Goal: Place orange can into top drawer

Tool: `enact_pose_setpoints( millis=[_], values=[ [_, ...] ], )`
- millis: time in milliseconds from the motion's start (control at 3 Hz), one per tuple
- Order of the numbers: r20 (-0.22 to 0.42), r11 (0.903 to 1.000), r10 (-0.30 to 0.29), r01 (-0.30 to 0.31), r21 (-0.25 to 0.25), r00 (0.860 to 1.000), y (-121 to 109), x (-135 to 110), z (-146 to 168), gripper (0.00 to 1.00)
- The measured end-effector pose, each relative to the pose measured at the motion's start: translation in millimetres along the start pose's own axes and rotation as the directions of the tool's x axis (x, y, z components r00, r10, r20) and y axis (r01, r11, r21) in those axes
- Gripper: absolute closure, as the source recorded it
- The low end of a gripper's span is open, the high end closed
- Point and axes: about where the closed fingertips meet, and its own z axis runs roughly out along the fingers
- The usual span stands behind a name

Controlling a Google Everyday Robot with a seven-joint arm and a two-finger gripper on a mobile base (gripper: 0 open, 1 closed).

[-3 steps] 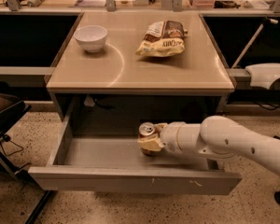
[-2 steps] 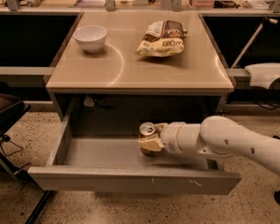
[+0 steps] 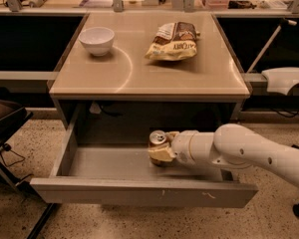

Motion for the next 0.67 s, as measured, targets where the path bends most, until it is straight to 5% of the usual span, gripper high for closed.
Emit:
enact_pose_setpoints(
  millis=[333,667],
  values=[
    [0.0,1.0,0.0,0.0,0.0,1.0,0.0,0.0,0.0,0.11],
    [0.0,1.0,0.0,0.0,0.0,1.0,0.0,0.0,0.0,0.0]
  ],
)
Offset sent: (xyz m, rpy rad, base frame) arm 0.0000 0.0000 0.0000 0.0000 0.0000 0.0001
